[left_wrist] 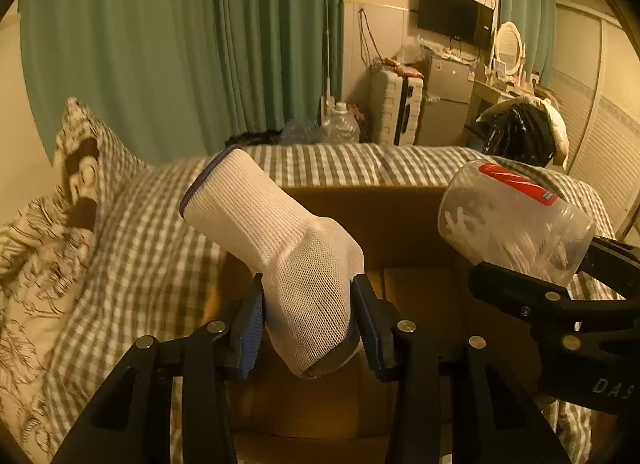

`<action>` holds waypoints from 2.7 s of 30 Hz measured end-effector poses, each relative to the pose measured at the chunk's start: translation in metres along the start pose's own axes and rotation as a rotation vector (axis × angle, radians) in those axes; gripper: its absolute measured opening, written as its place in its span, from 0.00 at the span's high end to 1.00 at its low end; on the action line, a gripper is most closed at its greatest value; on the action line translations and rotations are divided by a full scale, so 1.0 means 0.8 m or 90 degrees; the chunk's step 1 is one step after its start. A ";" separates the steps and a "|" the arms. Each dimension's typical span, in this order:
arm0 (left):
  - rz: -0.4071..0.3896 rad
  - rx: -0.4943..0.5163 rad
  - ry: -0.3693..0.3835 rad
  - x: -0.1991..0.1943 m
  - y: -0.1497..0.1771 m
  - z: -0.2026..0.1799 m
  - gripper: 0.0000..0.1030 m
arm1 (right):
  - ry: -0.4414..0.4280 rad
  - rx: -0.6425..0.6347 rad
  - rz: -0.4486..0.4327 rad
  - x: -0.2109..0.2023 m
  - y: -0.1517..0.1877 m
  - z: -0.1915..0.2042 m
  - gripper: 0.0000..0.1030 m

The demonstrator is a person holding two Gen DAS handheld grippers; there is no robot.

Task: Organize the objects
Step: 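Lower the sock into the box with the left tool while the right tool drops the cup in, then grasp the grey plastic clip with the right tool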

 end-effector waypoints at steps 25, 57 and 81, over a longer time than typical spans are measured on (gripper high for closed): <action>-0.133 0.013 -0.112 -0.307 0.032 -0.005 0.00 | -0.005 -0.059 -0.173 -0.350 0.050 0.051 0.09; 0.041 -0.065 -0.116 -0.263 0.297 -0.053 0.00 | 0.107 -0.106 0.228 -0.118 0.397 0.021 0.09; 0.068 -0.045 -0.088 -0.232 0.284 -0.078 0.00 | 0.028 -0.073 0.057 -0.207 0.316 0.019 0.87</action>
Point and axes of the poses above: each gripper's, at about its wrist camera, not at the fingertips, and x roughly the way its jaws point, z to its left, y to its underside, the point moved 1 cm from there along x, roughly the way its jaws point, and after that the axes turned 13 degrees about x, right-handed, at the moved point
